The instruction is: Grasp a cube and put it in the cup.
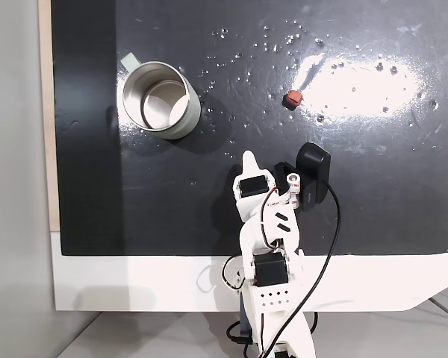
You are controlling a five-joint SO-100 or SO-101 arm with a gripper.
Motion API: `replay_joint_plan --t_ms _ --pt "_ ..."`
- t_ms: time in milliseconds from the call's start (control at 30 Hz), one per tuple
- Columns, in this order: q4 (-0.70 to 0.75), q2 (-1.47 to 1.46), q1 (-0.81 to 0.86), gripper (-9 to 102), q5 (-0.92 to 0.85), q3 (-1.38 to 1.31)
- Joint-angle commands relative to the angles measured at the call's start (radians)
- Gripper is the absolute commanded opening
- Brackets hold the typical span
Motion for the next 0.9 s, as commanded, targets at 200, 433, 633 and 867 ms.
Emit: replay_joint_plan --t_ms 200,433,633,867 --pt "0.003 0.006 -0.017 0 0.008 -0.008" --pt "0.006 0.006 -0.015 0 0.028 -0.009" --pt "0.008 0.006 -0.014 0 0.032 -0.009" --pt "0.008 0.006 0.012 0 0.067 -0.011"
